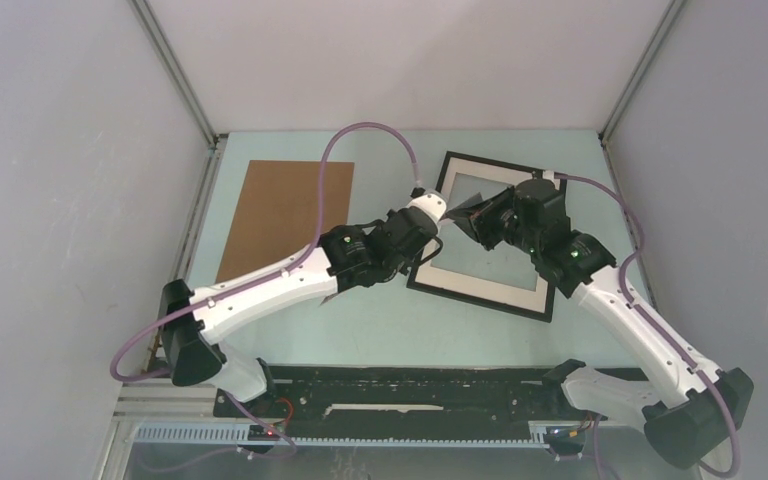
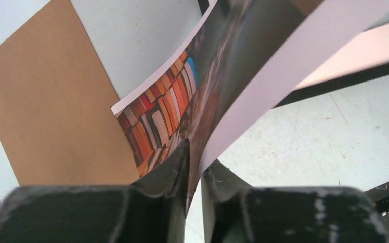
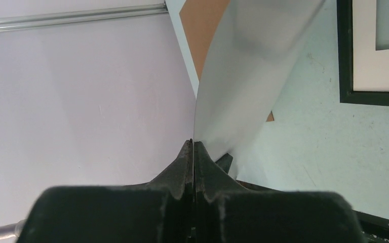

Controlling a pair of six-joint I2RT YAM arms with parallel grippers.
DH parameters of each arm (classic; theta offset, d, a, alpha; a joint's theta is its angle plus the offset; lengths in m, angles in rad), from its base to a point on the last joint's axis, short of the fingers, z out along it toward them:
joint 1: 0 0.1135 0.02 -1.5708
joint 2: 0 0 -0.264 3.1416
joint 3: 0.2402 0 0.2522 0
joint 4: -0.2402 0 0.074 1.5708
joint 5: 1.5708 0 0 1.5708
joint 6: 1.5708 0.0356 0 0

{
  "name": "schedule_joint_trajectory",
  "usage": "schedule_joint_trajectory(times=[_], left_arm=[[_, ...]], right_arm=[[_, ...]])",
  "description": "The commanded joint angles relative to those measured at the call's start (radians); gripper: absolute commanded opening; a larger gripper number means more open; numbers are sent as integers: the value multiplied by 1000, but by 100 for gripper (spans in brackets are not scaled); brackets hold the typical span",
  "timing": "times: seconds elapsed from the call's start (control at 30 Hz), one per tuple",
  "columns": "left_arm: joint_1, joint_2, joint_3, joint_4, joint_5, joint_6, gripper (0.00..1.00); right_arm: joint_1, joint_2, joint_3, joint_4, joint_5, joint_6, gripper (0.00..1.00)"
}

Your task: Put the photo into the frame

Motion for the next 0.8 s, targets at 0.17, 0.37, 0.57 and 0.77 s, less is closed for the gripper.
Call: schedule_joint_trajectory(times=[0.17, 0.37, 0.57, 0.77], left_arm=[[21, -13, 283, -120, 107, 77, 0], [112, 71, 616, -223, 377, 46, 0], [281, 222, 822, -91, 833, -212, 0], [411, 360, 648, 432, 1140, -670, 0]], right_arm=[[-169, -64, 124, 16, -112, -278, 49], [-611, -117, 400, -176, -331, -688, 84], [-831, -194, 471, -287, -246, -847, 86], [-821, -245, 360, -232, -266, -799, 85]])
